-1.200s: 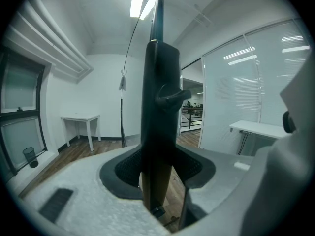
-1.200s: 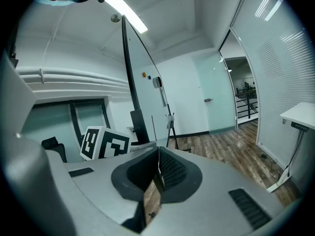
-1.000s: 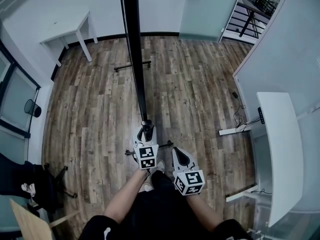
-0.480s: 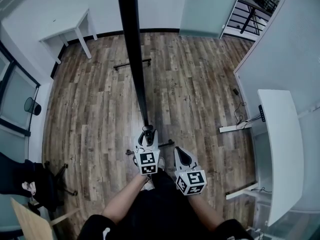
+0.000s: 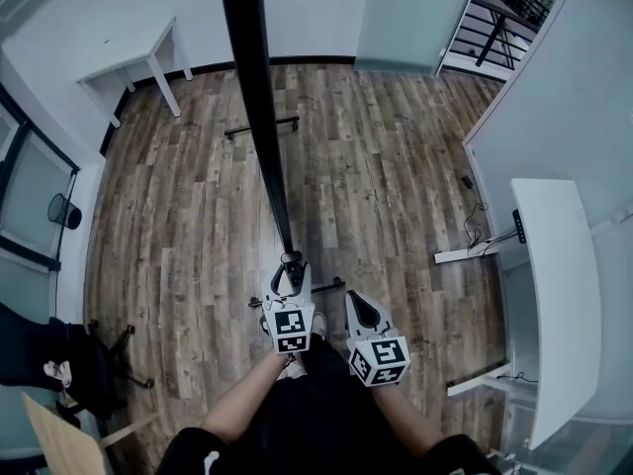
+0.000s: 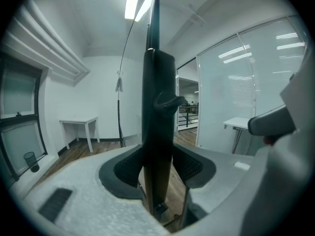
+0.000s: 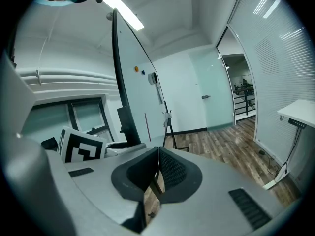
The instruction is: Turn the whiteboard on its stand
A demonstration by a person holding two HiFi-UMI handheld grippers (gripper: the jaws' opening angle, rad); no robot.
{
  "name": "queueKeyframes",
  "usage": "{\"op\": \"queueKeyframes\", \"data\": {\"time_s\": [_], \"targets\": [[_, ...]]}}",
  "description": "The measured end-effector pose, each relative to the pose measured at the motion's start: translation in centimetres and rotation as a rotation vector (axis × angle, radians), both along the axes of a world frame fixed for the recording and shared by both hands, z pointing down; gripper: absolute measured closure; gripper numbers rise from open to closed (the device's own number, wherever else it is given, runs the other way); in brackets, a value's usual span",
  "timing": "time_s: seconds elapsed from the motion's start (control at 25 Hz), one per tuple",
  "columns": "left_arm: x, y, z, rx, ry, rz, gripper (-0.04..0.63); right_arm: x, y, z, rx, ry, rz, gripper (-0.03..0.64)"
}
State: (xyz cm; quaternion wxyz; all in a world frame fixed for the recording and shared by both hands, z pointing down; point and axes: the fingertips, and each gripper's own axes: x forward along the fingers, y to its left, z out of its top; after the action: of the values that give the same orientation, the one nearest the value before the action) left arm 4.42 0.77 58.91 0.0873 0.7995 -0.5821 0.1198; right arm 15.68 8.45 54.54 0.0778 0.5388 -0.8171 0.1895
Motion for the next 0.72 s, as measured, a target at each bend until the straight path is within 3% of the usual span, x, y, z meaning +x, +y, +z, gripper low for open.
{"op": "queueKeyframes", "data": {"time_s": [0.36,0.48,0.72], "targets": [[-1.6,4.2,-0.8,-0.006,-0.006,0.054,0.390,-0.9,-0.7,-0.7,0.015,-0.007,-0.023,0.603],[-3.1,5.4,-2.3,0.025,-0.005,0.037,0.413,-1.5,-0.8,-0.9,0.022,-0.008,-0.039,0.603],[-6.1,7.5,-5.0,0.088,0.006,-0.027,0.525,-3.0,-0.7,-1.5,0.034,-0.019,-0.067,0.603]]}}
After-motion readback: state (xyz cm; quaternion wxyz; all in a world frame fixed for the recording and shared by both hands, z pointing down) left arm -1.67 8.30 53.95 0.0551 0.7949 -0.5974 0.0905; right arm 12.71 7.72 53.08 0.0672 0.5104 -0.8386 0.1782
